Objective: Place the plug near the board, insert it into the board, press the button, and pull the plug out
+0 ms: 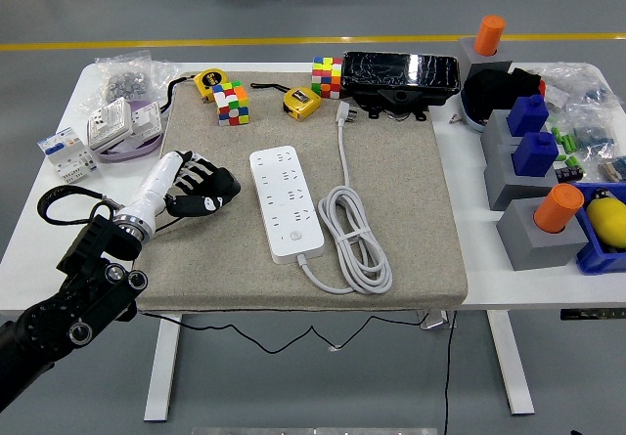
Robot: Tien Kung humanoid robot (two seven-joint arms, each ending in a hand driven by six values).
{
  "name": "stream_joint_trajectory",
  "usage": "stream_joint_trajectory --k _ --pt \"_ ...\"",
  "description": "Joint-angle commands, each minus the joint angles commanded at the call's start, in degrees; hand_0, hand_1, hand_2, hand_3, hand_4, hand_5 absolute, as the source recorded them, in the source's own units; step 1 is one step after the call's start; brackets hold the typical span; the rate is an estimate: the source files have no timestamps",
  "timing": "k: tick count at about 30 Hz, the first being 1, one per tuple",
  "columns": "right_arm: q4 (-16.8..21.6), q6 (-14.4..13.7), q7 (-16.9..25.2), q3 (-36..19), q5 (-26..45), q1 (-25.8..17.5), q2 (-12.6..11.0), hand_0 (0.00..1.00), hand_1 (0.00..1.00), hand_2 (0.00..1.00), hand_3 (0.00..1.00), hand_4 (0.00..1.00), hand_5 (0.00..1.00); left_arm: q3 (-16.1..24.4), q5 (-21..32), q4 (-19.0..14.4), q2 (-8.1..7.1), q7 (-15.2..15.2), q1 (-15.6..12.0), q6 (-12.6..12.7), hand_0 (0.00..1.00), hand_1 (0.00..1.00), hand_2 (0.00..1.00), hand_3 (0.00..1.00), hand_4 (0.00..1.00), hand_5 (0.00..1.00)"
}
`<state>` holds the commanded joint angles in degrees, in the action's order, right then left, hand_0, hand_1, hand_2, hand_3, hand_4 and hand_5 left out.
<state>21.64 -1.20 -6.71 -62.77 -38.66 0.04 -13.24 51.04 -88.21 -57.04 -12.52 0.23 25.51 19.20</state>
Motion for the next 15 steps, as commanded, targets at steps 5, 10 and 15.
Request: stream_joint_trajectory --k 5,10,15 --pt "0.0 0.0 0.0 -0.4 -0.1 -0.1 0.1 0.545 0.646 0.668 0.571 0.914 0.433 -2.6 1.8 -1.9 -0.95 -1.8 1.4 -0.5 0.389 0.365 0.458 0.527 0.648 0.002" --pt "0.1 -0.1 0.0 -0.9 -0.2 -0.1 0.2 0.544 0.646 0.668 0.571 0.913 0.432 -5.0 1.9 -2.0 -1.2 -1.6 2.5 -2.3 0.396 0.369 0.459 0.527 0.645 0.002" --pt "0.1 -0.1 0.0 -1.3 -0.2 -0.3 0.2 0.544 0.646 0.668 0.571 0.913 0.432 -6.4 1.8 -2.0 -1.43 -1.1 2.8 -3.6 0.396 0.369 0.459 0.527 0.645 0.002"
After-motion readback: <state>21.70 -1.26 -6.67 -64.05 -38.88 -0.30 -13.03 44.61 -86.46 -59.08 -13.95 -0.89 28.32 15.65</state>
